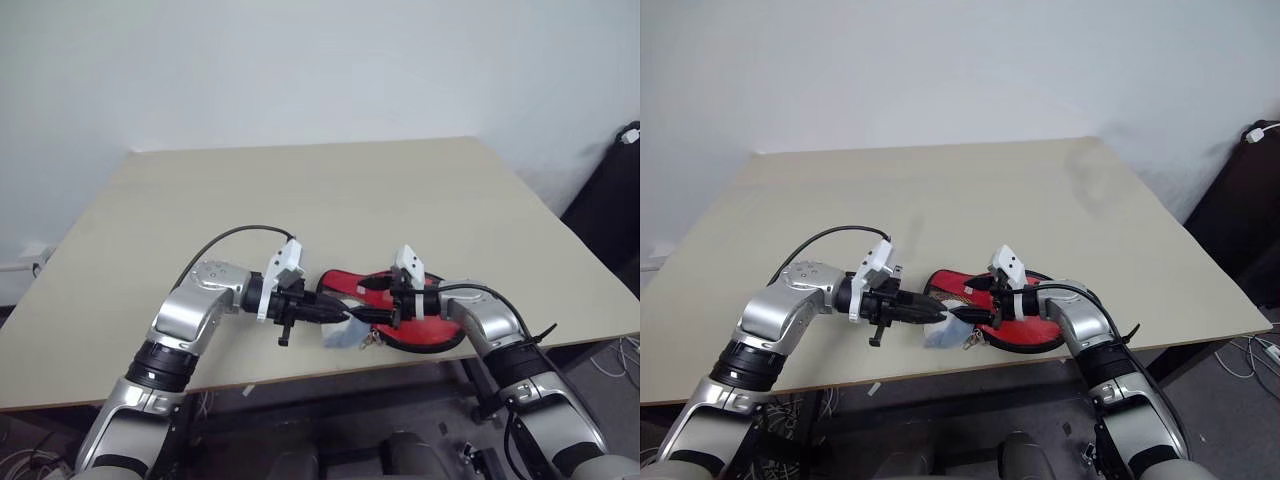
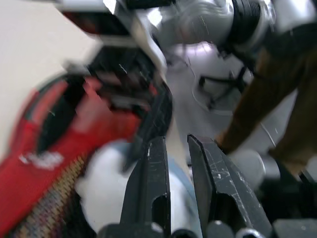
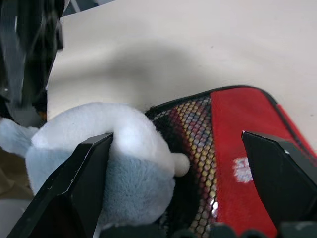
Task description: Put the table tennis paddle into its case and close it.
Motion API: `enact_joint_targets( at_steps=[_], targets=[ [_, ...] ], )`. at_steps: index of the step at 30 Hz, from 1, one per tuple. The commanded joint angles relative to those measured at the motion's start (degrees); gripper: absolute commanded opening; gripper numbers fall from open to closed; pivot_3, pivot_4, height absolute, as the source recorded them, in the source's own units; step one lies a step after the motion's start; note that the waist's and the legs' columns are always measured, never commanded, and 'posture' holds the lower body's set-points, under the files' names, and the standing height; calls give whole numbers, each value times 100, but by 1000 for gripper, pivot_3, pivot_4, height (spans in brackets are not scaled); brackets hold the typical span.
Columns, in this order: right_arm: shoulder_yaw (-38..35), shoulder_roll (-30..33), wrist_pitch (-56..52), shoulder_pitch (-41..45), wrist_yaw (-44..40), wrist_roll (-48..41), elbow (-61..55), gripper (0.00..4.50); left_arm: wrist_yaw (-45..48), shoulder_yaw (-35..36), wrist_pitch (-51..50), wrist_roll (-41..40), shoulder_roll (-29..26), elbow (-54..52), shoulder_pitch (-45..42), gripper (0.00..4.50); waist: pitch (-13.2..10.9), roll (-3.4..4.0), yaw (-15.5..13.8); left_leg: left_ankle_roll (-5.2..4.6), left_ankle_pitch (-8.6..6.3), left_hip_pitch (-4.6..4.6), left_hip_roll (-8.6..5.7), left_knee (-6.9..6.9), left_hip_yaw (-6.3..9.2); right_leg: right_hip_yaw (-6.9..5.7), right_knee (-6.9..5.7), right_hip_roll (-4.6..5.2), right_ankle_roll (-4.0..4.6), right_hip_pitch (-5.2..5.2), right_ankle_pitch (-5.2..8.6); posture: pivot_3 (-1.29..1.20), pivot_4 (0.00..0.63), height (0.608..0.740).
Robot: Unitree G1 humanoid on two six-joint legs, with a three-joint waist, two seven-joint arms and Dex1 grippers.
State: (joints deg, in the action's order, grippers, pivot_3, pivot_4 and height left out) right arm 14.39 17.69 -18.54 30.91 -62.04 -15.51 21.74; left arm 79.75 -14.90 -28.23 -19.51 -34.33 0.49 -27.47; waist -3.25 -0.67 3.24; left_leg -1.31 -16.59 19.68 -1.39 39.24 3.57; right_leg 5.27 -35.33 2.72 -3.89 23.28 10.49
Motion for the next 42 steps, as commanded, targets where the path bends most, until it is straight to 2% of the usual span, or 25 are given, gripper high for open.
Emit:
enact_joint_targets(
  at_steps=[1, 10, 19, 24, 27, 42],
  targets=[
    [-123, 70, 94, 114, 87, 133, 85, 4424, -166, -218, 444, 424, -25, 76, -88, 656, 0, 0, 0, 0, 0, 1, 0, -1, -1, 1, 0, 0, 0, 1, 0, 0, 0, 740],
    [-328, 377, 34, 112, 31, 13, -221, 4424, -484, -635, 1225, 1216, -17, 581, -126, 656, 0, 2, -22, -3, 2, 0, -2, 2, -2, 2, -2, 2, 0, -1, 0, 0, 0, 740],
    [-635, 1008, -70, -111, -28, -37, -556, 4424, -580, -582, 1281, 1222, 88, 769, -199, 656, 0, 1, -36, -11, 7, -4, -4, 3, -4, 3, -16, 5, 1, -2, 1, 0, 0, 740],
    [-422, 1309, 54, -282, -51, 348, -291, 4424, -629, -541, 1315, 1204, 138, 829, -231, 656, 0, 1, -49, -16, 10, -4, -6, 8, -9, 6, -19, 7, 4, -3, 3, 0, 0, 740],
    [-250, 1372, 130, -334, -82, 599, -77, 3952, -657, -479, 1278, 1129, 176, 849, -262, 656, 0, 0, -49, -16, 10, -5, -6, 11, -13, 10, -21, 7, 11, -4, 7, 0, 0, 740],
    [-117, 1190, 22, -376, -100, 843, 341, 151, -736, -44, 1093, 844, 188, 705, -219, 656, 4, -4, -39, -18, 12, -13, -4, 12, -11, 10, -26, 5, 12, -10, 8, 0, 0, 740]
  ],
)
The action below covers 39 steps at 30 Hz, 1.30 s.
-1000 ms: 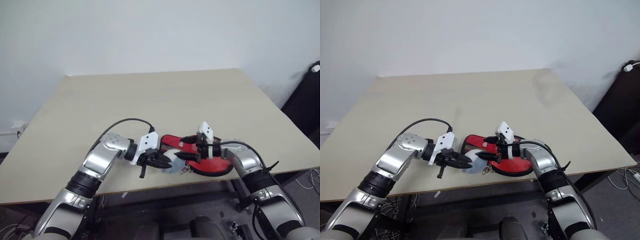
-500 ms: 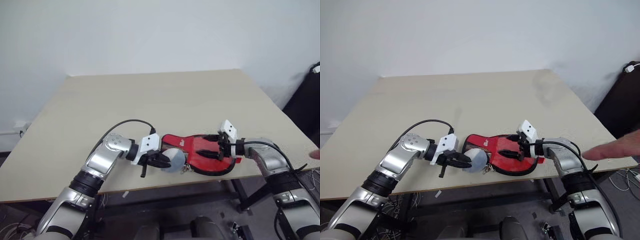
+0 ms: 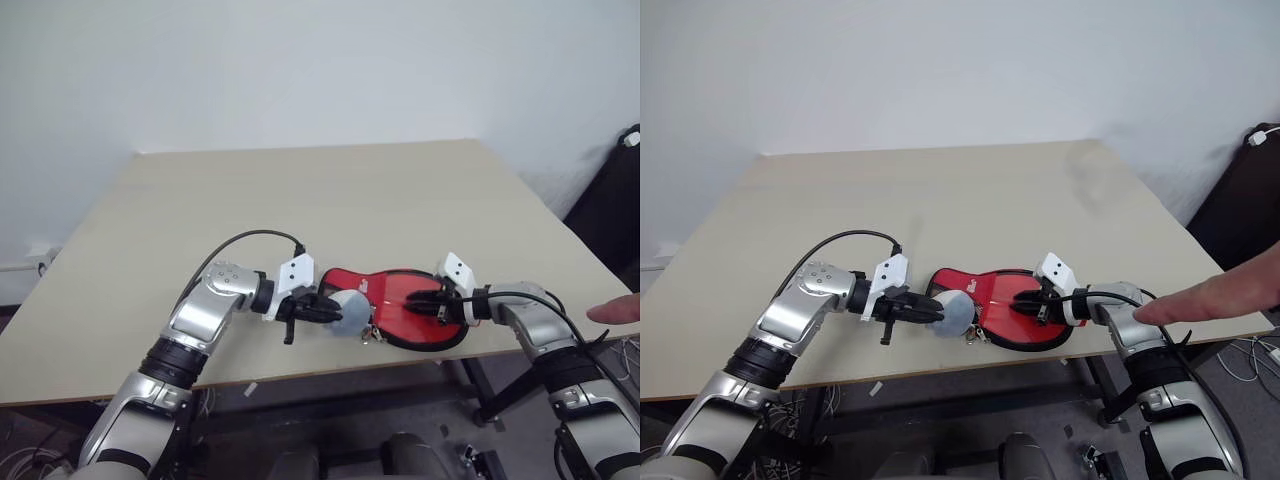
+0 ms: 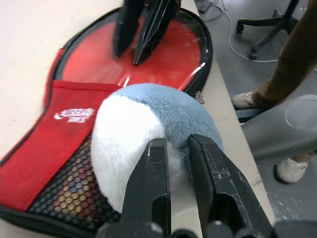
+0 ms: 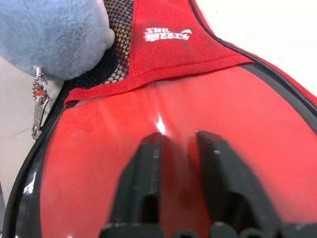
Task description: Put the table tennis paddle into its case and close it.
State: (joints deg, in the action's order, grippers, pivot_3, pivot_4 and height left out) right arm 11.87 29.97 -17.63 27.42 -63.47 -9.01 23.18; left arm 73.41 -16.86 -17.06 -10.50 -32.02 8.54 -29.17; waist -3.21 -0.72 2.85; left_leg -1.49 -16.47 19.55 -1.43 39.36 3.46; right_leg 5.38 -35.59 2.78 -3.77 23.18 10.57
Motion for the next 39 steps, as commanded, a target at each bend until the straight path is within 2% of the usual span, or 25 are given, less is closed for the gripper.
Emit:
enact_joint_targets(
  at_steps=[1, 18, 21, 30, 39],
  targets=[
    [137, -41, -44, -23, 62, 208, 207, 59, -113, 177, -26, -62, -47, -110, -46, 656, 0, -1, -1, 0, 0, -1, 0, 0, 0, 0, 0, 0, 0, -1, 0, 0, 0, 740],
    [156, -106, 92, -77, 171, 242, 203, 59, -182, 154, -190, -109, -307, -486, 360, 656, 2, -3, 38, 0, 0, -4, 4, -3, 0, 0, -1, -1, 1, 0, 1, 0, 0, 740],
    [162, -113, 110, -86, 178, 249, 221, 0, -261, 202, -362, -186, -259, -432, 379, 1141, 2, -3, 38, 0, 0, -4, 5, -3, 1, 0, -1, -2, 2, 1, 1, 0, 0, 740],
    [165, -114, 147, -147, 197, 257, 206, 0, -666, 356, -129, -111, -41, -185, 307, 3547, 3, -4, 37, 1, 0, -6, 6, -5, 1, -1, -2, -3, 2, 1, 1, 0, 0, 740],
    [134, -109, 176, -184, 212, 250, 174, 0, -954, 317, -10, -123, 213, -224, 373, 3547, 2, -8, 36, 1, 0, -4, 5, -9, 1, -1, -1, -3, 2, 4, 1, 0, 0, 740]
  ],
)
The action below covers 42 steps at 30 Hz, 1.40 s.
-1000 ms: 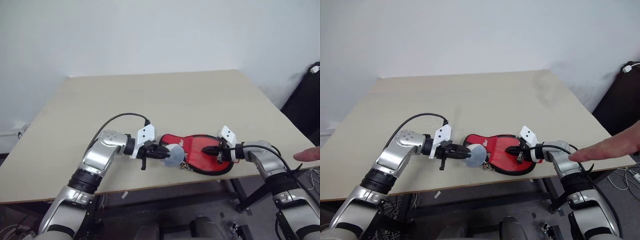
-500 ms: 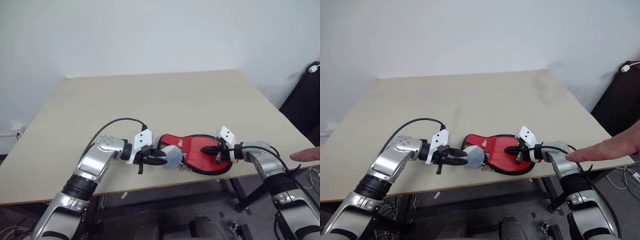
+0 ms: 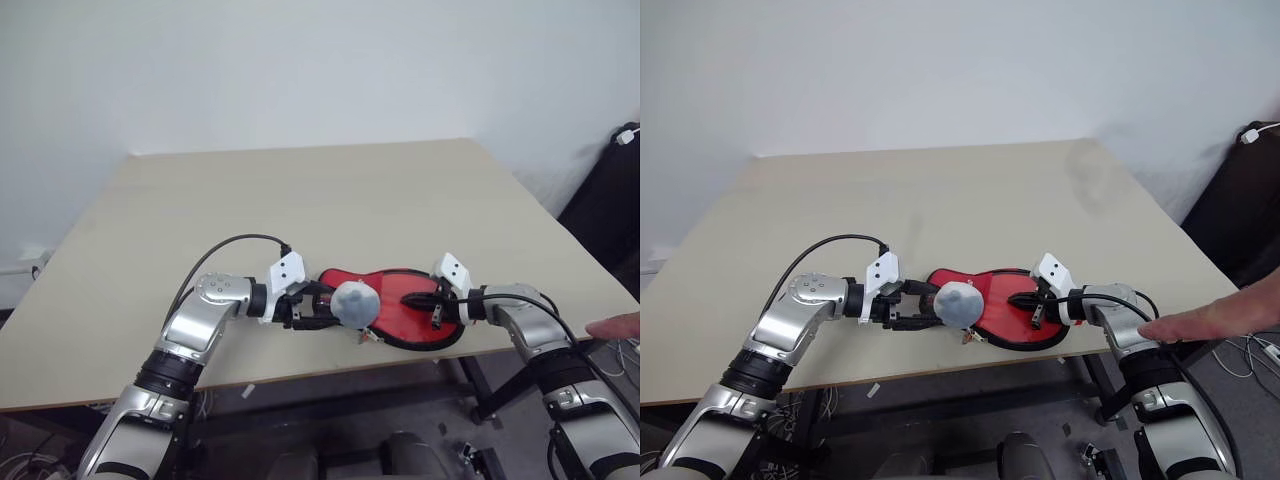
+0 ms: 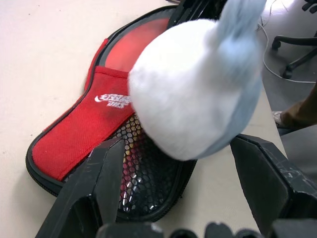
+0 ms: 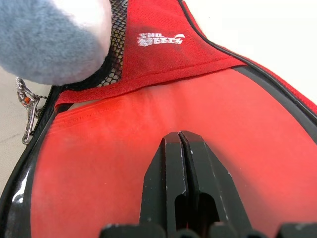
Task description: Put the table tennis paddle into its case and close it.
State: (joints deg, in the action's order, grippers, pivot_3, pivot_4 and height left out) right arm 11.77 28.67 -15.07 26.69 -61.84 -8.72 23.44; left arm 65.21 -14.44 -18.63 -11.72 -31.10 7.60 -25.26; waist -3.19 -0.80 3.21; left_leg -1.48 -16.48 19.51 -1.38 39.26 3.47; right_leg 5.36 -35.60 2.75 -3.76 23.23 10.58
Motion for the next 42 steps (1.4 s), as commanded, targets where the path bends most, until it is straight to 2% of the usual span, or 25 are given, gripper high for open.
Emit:
enact_joint_targets(
  at_steps=[1, 7, 14, 25, 30, 42],
  targets=[
    [141, 22, -80, -112, 51, 222, 148, 0, -154, 61, 153, -10, 163, -152, -6, 3547, 0, 0, 0, 0, 0, 0, 0, 0, 0, 0, 0, 0, 0, -1, 0, 0, 0, 740],
    [159, 32, -91, -158, 55, 231, 100, 0, 48, 21, -71, -233, 306, -336, 16, 3547, 0, 0, 0, 0, 0, 0, 0, -2, 0, 0, 1, -1, 0, 1, 0, 0, 0, 740],
    [170, 35, -108, -204, 75, 230, 62, 0, 488, 86, -322, -458, 152, -360, -26, 3547, 0, 0, 2, 0, 0, 0, 0, -2, -1, 0, 3, -1, 1, 1, 1, 0, 0, 740],
    [164, -9, -108, -219, 97, 215, 76, 0, -12, 146, -151, -263, 548, 112, -388, 3547, 0, -2, -1, 0, 0, 0, 0, -4, 0, 0, 5, -1, 1, 0, 1, 0, 0, 740],
    [153, -18, -120, -232, 115, 212, 55, 0, 9, 150, -178, -342, 644, 186, -495, 4460, 0, -3, 5, 1, 0, 0, 0, -6, 0, 0, 5, -3, 0, 1, 1, 0, 0, 740],
    [139, -40, -119, -203, 137, 215, 88, 0, 125, -209, -122, -136, 932, 397, -782, 4460, -1, -3, 5, 0, 0, 1, 0, -6, 0, 0, 7, -4, 0, 2, 1, 0, 0, 740]
  ],
)
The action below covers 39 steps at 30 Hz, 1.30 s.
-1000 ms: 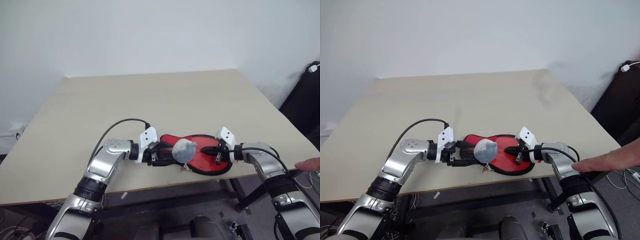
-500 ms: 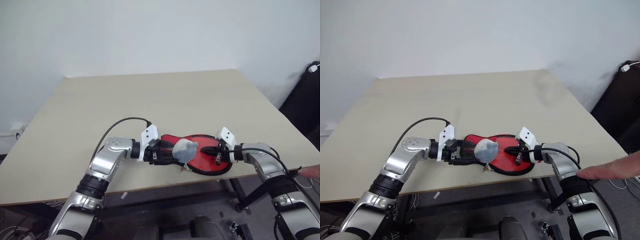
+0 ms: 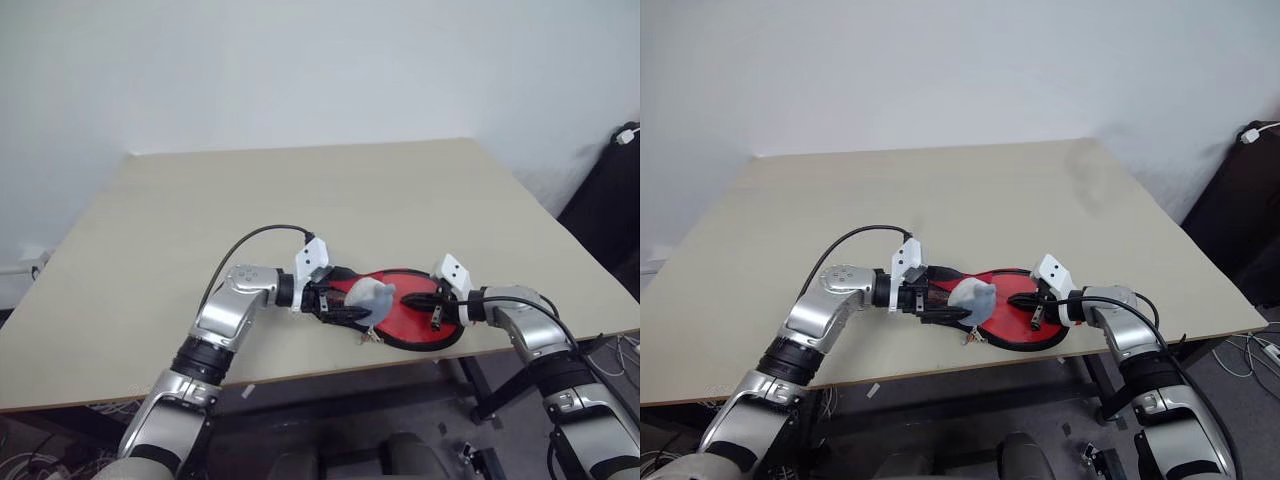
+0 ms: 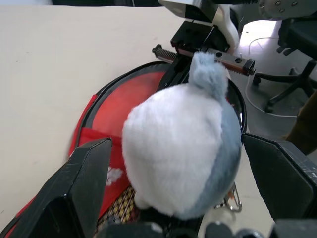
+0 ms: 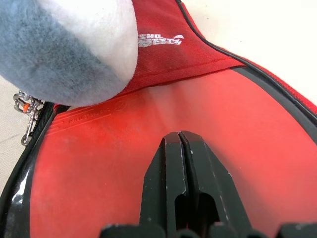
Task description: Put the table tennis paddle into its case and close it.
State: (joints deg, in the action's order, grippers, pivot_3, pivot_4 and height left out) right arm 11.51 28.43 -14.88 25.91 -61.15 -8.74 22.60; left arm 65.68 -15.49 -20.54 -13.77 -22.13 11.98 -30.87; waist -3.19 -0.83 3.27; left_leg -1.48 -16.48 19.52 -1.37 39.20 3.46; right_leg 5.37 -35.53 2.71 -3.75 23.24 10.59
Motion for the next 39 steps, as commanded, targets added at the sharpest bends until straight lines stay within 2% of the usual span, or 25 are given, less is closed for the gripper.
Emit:
enact_joint_targets(
  at_steps=[1, 8, 11, 20, 26, 28, 32, 39],
  targets=[
    [164, -20, -138, -126, 71, 217, 169, 0, 101, -167, 72, 117, 36, -24, -233, 4460, 0, 0, 0, 0, 0, 0, 0, 0, 0, 0, 0, 0, 0, 0, 0, 0, 0, 740],
    [157, -11, -132, -147, 72, 215, 157, 0, 14, -428, 268, 551, 28, 285, -336, 4460, 0, 0, 2, 0, 0, 0, 0, 0, 0, 0, 0, -1, 0, 0, 0, 0, 0, 740],
    [159, -19, -126, -139, 67, 214, 170, 0, -53, -412, 328, 637, 61, 355, -352, 3955, 0, 0, 2, 0, 0, 0, 0, 0, 1, 0, 1, -1, 0, 0, 0, 0, 0, 740],
    [177, -32, -116, -135, 50, 221, 183, 0, -106, -233, 318, 539, 146, 320, -312, 1597, 0, -1, 2, 0, 0, 0, 1, 0, 1, 0, 1, -1, 0, 1, 0, 0, 0, 740],
    [186, -24, -113, -153, 18, 213, 171, 0, -59, -234, 250, 480, 130, 205, -234, 461, -1, -1, 2, 0, 0, 0, 1, -1, 1, 0, 1, -1, 0, 1, 0, 0, 0, 740],
    [189, -17, -119, -165, 8, 211, 156, 0, -15, -254, 195, 471, 97, 148, -213, 281, -1, -1, 2, 0, 0, 0, 1, -1, 1, 0, 1, -1, 0, 1, 0, 0, 0, 740],
    [195, -17, -133, -179, 11, 216, 138, 0, 180, -182, -72, 312, -50, -95, -127, 198, -1, -1, 11, 0, 0, 1, 2, -3, 1, 0, 2, -1, 0, 3, 1, 0, 0, 740],
    [199, -14, -140, -213, 31, 227, 135, 0, 558, -124, -217, 136, -717, -672, 333, 198, -1, 0, 78, 0, -1, 3, 4, -21, 3, 0, 14, -1, 0, 8, 1, 0, 0, 740]
  ],
)
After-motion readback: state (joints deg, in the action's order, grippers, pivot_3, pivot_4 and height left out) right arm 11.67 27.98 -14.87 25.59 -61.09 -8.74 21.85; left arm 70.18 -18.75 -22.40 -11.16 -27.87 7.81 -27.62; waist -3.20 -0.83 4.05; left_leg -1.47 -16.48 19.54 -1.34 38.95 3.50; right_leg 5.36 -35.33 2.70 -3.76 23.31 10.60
